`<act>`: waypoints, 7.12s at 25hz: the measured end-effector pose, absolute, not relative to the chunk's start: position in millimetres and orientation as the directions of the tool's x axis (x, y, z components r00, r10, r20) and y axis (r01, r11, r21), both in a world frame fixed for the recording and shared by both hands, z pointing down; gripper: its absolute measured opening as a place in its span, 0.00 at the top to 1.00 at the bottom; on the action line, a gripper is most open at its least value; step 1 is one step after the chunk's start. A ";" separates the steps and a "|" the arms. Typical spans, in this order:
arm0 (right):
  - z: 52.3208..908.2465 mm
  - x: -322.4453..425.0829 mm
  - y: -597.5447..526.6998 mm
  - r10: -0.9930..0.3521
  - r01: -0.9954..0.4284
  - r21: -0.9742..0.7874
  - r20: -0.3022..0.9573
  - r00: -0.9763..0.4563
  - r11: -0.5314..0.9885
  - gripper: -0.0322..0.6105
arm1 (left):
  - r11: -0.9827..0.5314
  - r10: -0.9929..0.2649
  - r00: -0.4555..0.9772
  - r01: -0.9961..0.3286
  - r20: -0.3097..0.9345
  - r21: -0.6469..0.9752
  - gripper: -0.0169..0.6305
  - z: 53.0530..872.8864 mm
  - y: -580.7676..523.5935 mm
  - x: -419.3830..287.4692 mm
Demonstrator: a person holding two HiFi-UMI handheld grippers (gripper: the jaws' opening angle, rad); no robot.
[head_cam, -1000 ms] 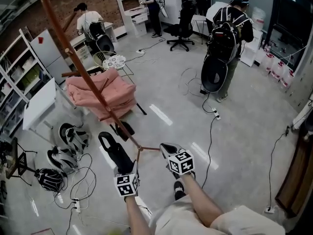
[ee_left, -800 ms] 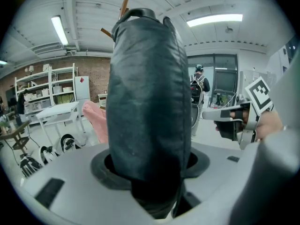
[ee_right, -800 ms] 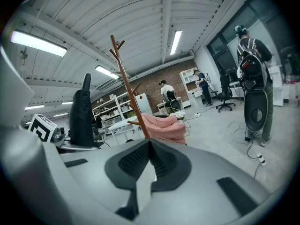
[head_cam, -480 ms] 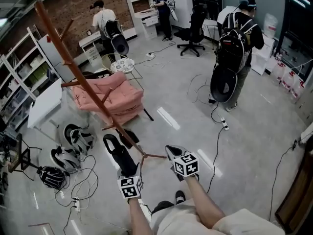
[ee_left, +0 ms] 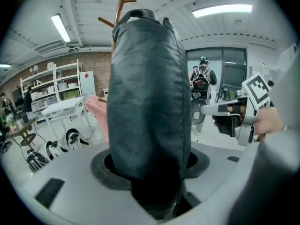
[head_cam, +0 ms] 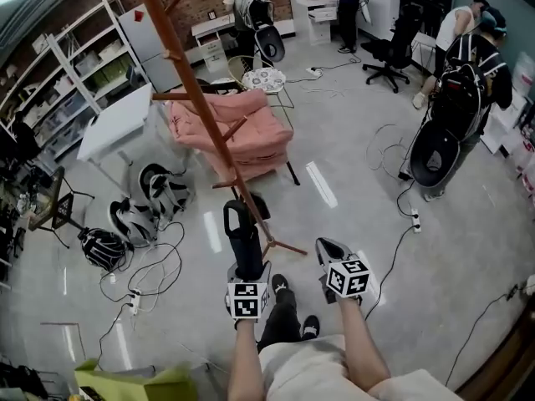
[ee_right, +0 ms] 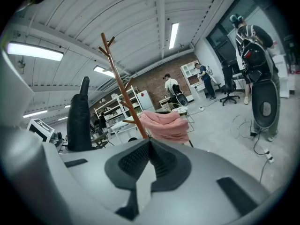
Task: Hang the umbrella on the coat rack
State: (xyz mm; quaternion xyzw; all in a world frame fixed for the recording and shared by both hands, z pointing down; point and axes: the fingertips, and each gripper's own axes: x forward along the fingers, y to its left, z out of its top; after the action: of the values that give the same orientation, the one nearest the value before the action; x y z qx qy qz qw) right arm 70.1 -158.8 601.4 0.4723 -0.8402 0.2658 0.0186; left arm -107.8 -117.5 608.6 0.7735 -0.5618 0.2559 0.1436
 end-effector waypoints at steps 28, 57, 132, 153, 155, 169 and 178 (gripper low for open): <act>591.6 22.4 -239.0 -0.723 -0.771 -0.410 0.306 -0.620 0.487 0.95 | -0.344 -0.731 0.234 -0.938 0.641 -0.050 0.58 638.2 -190.7 -121.8; 617.7 -2.1 -256.5 -0.671 -0.749 -0.459 0.359 -0.649 0.478 0.95 | -0.324 -0.680 0.232 -0.946 0.695 -0.002 0.58 669.1 -197.9 -120.9; 611.4 -16.5 -282.5 -0.635 -0.712 -0.463 0.343 -0.693 0.527 0.95 | -0.211 -0.711 0.219 -0.973 0.669 0.094 0.54 690.8 -245.8 -121.8; 594.4 -51.7 -245.9 -0.585 -0.668 -0.397 0.324 -0.743 0.629 0.95 | -0.149 -0.848 0.144 -0.988 0.510 0.031 0.55 616.3 -226.1 -164.6; 593.5 -52.9 -238.9 -0.585 -0.668 -0.390 0.324 -0.744 0.633 0.95 | -0.154 -0.853 0.147 -0.988 0.501 0.026 0.55 610.6 -219.2 -165.8; 601.0 -59.6 -204.3 -0.602 -0.686 -0.355 0.330 -0.727 0.635 0.95 | -0.205 -0.900 0.200 -0.978 0.388 0.029 0.59 585.9 -189.6 -173.2; 601.9 -40.8 -191.2 -0.625 -0.717 -0.358 0.350 -0.697 0.599 0.95 | -0.164 -0.925 0.161 -0.986 0.344 0.021 0.73 573.8 -175.4 -173.1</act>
State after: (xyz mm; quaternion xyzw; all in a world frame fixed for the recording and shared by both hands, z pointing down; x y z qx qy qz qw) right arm -40.8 -191.2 601.9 0.3773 -0.8891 0.2414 0.0944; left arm -173.1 -175.4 573.8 0.7523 -0.6352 0.1265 0.1208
